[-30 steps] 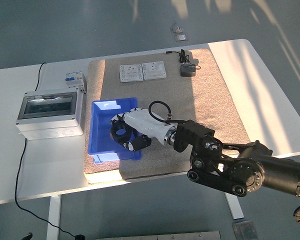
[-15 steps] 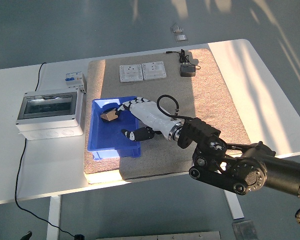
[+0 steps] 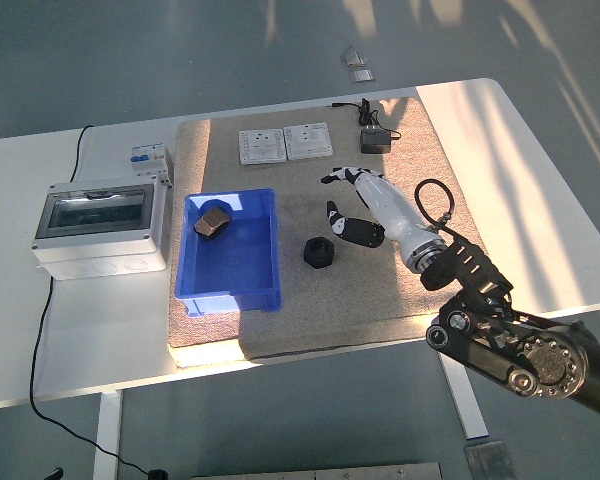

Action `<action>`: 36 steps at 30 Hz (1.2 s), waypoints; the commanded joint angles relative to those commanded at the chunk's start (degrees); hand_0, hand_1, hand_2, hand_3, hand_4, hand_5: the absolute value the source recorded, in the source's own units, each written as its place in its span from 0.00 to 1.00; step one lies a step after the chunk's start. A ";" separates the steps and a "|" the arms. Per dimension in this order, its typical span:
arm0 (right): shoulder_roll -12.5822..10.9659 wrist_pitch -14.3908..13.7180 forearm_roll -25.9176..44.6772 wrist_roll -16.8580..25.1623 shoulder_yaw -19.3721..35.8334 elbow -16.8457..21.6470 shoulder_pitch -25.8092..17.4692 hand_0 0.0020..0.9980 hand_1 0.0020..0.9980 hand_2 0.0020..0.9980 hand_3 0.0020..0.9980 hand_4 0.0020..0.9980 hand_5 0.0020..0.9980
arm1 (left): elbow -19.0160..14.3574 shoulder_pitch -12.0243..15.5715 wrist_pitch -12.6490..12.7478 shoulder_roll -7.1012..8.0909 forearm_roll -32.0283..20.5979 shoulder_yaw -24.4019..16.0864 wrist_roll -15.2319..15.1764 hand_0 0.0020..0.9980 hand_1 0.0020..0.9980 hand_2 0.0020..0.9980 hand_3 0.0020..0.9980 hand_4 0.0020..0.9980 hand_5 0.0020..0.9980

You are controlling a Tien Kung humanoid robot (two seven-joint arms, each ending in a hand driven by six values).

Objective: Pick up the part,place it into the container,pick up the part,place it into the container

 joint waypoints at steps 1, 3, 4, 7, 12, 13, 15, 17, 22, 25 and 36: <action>-0.37 0.41 -0.14 -0.33 0.59 0.38 -0.73 0.97 0.80 0.89 0.83 0.62 0.16 | 0.00 0.06 0.03 0.02 -0.27 0.11 0.02 0.67 0.66 0.70 0.59 0.58 0.69; -0.68 1.36 -0.36 -1.23 0.76 0.66 -1.24 0.97 0.80 0.89 0.83 0.62 0.16 | 0.00 0.08 0.05 0.03 -0.39 0.09 0.05 0.67 0.66 0.70 0.59 0.58 0.69; -0.75 1.85 -0.38 -1.71 0.55 0.69 -1.30 0.97 0.80 0.89 0.83 0.62 0.16 | 0.00 0.06 0.05 0.03 -0.33 0.03 0.04 0.67 0.66 0.70 0.59 0.58 0.69; -0.72 2.91 -0.24 -2.96 -0.71 0.40 -0.94 0.93 0.66 0.88 0.84 0.65 0.13 | 0.00 -0.05 0.04 -0.02 -0.10 -0.12 -0.08 0.67 0.66 0.70 0.59 0.57 0.68; 0.64 4.38 0.65 -2.64 -3.45 -3.37 1.93 0.87 0.51 0.88 0.86 0.69 0.13 | 0.00 -0.11 0.04 0.09 0.32 -0.52 -0.01 0.66 0.66 0.70 0.59 0.57 0.68; 1.15 4.84 0.37 -2.51 -3.87 -4.60 2.62 0.87 0.51 0.88 0.86 0.69 0.13 | 0.00 -0.15 0.02 0.08 0.38 -0.55 0.03 0.66 0.66 0.70 0.59 0.57 0.68; 1.94 5.42 -0.31 -2.40 -4.34 -6.73 3.58 0.87 0.51 0.88 0.86 0.69 0.13 | 0.00 -0.23 0.01 0.03 0.19 -0.33 -0.07 0.66 0.66 0.70 0.59 0.57 0.68; 2.51 5.81 -0.92 -2.61 -4.76 -8.32 4.27 0.87 0.51 0.88 0.86 0.69 0.13 | 0.00 -0.27 -0.02 -0.04 0.43 -0.43 -0.09 0.66 0.66 0.70 0.59 0.57 0.68; 3.01 6.62 -0.13 -3.09 -6.48 -10.14 5.29 0.88 0.51 0.88 0.86 0.72 0.16 | 0.00 -0.30 -0.05 -0.11 0.63 -0.56 0.04 0.66 0.66 0.70 0.59 0.56 0.68; 3.65 7.02 1.28 -3.01 -8.34 -10.93 6.31 0.88 0.66 0.89 0.87 0.77 0.23 | 0.00 -0.32 -0.08 -0.13 0.63 -0.54 0.13 0.66 0.66 0.70 0.58 0.56 0.68; 5.13 11.50 -1.25 -9.43 -10.55 -10.51 8.74 0.99 0.83 0.92 0.89 0.79 0.26 | 0.00 -0.34 -0.42 -0.07 -0.01 -0.29 -0.34 0.66 0.66 0.70 0.58 0.56 0.69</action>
